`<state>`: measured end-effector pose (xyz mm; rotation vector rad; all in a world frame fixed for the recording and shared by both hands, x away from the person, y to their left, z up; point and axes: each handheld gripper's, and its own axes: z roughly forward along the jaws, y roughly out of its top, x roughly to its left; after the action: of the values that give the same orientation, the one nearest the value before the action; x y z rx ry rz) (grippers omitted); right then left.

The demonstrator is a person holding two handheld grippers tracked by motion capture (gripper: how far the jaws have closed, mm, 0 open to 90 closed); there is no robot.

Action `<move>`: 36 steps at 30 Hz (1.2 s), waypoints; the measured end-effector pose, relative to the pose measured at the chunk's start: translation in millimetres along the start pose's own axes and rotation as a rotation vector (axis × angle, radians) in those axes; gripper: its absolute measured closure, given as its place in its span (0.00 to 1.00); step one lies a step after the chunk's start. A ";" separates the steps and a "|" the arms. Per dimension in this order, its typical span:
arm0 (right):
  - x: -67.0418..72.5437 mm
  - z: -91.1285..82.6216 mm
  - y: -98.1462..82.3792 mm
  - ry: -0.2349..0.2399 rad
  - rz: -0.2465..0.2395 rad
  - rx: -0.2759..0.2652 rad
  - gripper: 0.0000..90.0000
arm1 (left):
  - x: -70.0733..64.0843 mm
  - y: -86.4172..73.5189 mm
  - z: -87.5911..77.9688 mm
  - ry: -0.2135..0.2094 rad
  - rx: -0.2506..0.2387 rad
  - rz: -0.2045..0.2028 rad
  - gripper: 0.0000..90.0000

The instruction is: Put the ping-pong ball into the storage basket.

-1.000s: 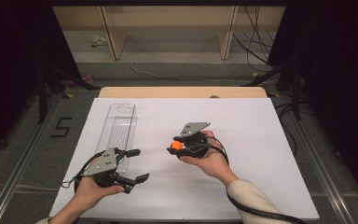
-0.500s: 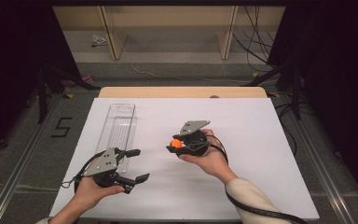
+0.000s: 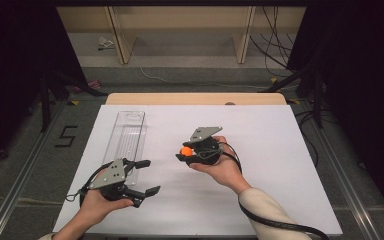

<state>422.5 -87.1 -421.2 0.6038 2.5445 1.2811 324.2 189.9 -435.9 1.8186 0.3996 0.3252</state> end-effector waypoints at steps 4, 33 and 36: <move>0.1 1.8 4.1 0.003 -0.001 -0.004 0.57 | 0.0 0.0 -0.1 0.000 0.000 0.000 0.18; 0.9 13.2 19.9 0.006 -0.011 0.000 0.57 | -0.3 -0.1 0.1 -0.001 0.000 -0.002 0.18; 0.5 14.2 21.7 0.008 -0.016 0.001 0.57 | -0.2 -0.1 0.1 -0.002 0.000 -0.001 0.18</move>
<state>433.0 -65.2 -412.2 0.5790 2.5508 1.2799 324.0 189.7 -436.0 1.8188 0.3985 0.3225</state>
